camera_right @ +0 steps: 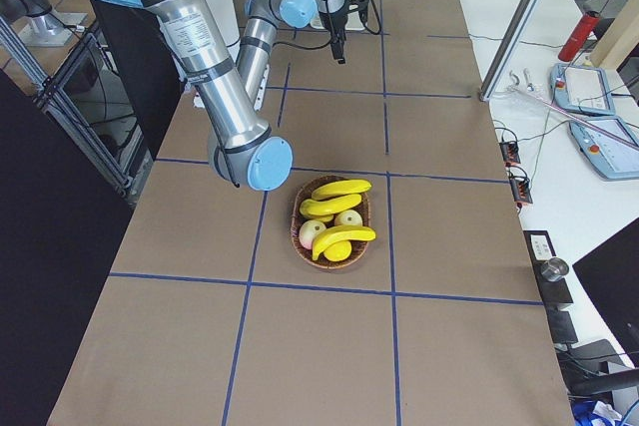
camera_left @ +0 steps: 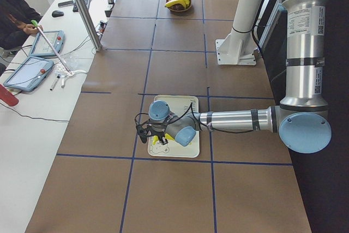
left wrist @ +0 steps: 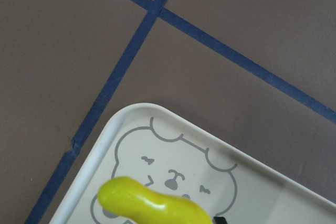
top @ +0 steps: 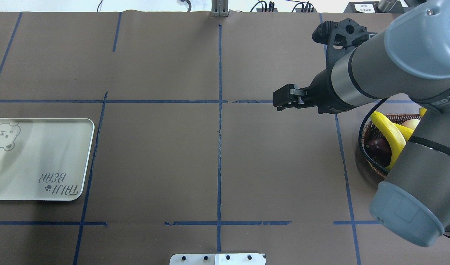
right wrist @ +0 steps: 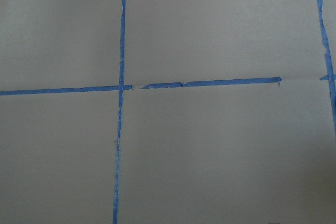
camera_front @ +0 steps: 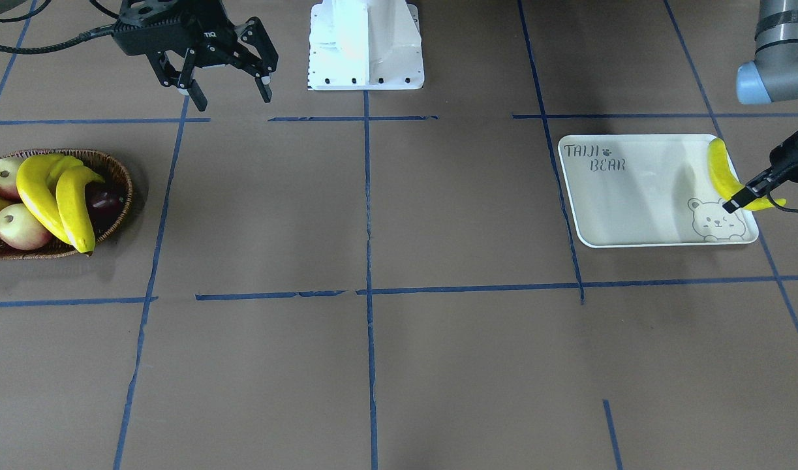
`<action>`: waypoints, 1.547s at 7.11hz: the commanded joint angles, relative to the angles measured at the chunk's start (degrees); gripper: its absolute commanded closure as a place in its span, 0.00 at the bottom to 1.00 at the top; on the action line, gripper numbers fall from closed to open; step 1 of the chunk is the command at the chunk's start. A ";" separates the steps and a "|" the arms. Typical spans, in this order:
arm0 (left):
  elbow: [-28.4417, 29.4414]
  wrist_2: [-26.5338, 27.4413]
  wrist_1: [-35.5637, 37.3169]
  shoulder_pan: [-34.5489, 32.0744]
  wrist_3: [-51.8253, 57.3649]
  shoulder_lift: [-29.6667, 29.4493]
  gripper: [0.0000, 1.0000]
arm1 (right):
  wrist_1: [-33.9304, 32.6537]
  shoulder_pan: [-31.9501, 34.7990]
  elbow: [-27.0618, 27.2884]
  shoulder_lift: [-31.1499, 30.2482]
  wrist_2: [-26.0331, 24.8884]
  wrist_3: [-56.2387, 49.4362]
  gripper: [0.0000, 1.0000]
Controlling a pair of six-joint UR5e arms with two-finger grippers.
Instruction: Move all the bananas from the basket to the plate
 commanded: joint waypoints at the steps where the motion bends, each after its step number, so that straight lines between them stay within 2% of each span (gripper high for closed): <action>1: 0.29 0.09 0.06 3.11 0.08 -0.48 0.97 | 0.00 0.03 0.06 -0.09 0.01 0.00 0.00; 3: 0.81 0.00 0.06 3.66 0.51 -0.48 0.96 | 0.00 1.86 0.32 -2.19 0.71 -4.10 0.00; 4: 1.43 0.00 -0.03 3.66 0.60 -0.48 0.94 | -0.17 3.35 0.24 -2.64 2.98 -4.57 0.00; 5: 1.61 0.00 -0.03 3.66 0.60 -0.48 0.63 | -0.09 3.46 0.32 -2.82 3.09 -4.57 0.00; 6: 1.52 0.17 -0.11 3.66 0.52 -0.48 0.01 | -0.09 3.54 0.24 -3.08 3.09 -4.75 0.00; 10: 0.56 -0.44 0.06 3.40 0.60 -0.39 0.00 | -0.18 5.56 0.15 -5.53 3.18 -9.92 0.00; 11: -0.23 -4.10 0.24 2.70 0.69 -0.48 0.00 | 0.00 6.44 0.06 -7.63 3.18 -14.02 0.00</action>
